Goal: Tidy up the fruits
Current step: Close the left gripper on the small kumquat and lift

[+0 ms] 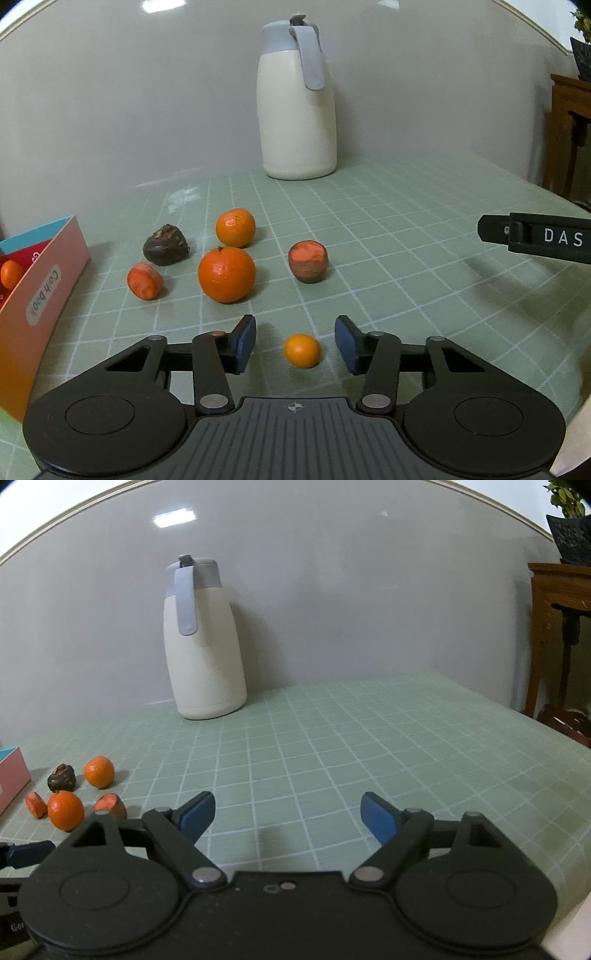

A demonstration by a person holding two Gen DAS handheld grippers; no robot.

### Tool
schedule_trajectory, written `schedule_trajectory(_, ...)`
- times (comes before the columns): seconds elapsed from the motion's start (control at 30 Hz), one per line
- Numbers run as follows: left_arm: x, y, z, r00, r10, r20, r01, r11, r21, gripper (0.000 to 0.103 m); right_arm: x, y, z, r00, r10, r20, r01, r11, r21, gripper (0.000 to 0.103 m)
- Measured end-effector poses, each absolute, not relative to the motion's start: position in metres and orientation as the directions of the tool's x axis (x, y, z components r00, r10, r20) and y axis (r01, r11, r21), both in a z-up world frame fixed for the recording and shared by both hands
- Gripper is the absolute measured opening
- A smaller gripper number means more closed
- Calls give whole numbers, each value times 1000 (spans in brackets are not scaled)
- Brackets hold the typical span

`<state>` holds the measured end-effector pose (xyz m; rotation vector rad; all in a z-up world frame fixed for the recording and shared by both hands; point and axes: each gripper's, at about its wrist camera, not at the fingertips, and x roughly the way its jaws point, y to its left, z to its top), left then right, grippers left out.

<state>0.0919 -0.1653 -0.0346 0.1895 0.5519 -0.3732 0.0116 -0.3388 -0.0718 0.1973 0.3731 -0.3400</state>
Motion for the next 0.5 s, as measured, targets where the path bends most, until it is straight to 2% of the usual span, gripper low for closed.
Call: schedule_trajectory(0.5, 75, -166, -42, 837, -250, -487, 338, 936, 101, 46, 10, -338, -72, 878, -280, -389, 355, 925, 136, 86)
